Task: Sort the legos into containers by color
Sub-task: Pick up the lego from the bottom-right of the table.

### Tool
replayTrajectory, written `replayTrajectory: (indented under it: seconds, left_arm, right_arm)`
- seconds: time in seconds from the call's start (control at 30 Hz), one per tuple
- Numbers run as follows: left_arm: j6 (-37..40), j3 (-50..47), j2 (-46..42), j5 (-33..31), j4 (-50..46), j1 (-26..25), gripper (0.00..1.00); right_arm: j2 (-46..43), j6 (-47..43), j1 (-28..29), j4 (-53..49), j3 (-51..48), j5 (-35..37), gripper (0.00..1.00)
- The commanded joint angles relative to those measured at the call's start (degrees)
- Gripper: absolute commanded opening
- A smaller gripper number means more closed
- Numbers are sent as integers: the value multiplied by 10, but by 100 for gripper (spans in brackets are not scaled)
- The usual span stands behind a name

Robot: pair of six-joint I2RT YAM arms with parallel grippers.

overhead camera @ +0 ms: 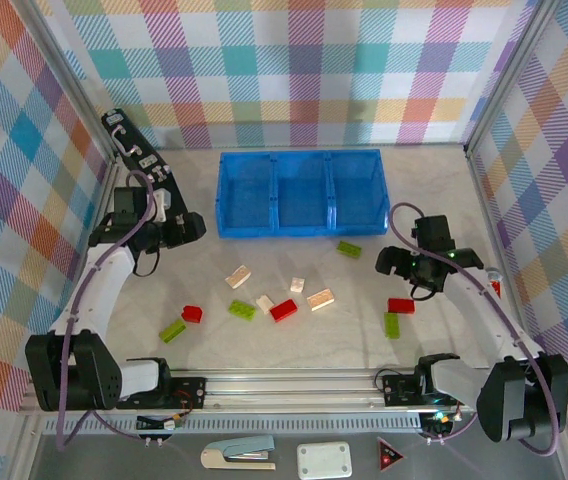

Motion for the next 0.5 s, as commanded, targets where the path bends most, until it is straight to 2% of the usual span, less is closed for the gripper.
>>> replayTrajectory:
  seconds: [0.0, 0.13, 0.27, 0.47]
  left_arm:
    - [43, 4, -22, -30, -21, 10, 100]
    - [55, -4, -36, -41, -12, 11, 100]
    - [51, -10, -52, -50, -5, 11, 100]
    - [48, -13, -58, -58, -2, 11, 100]
  right_arm:
    - [-4, 55, 0, -58, -10, 36, 97]
    - [14, 94, 0, -52, -35, 21, 99]
    - [32, 131, 0, -57, -61, 37, 100]
    - [52, 138, 0, -26, -85, -10, 99]
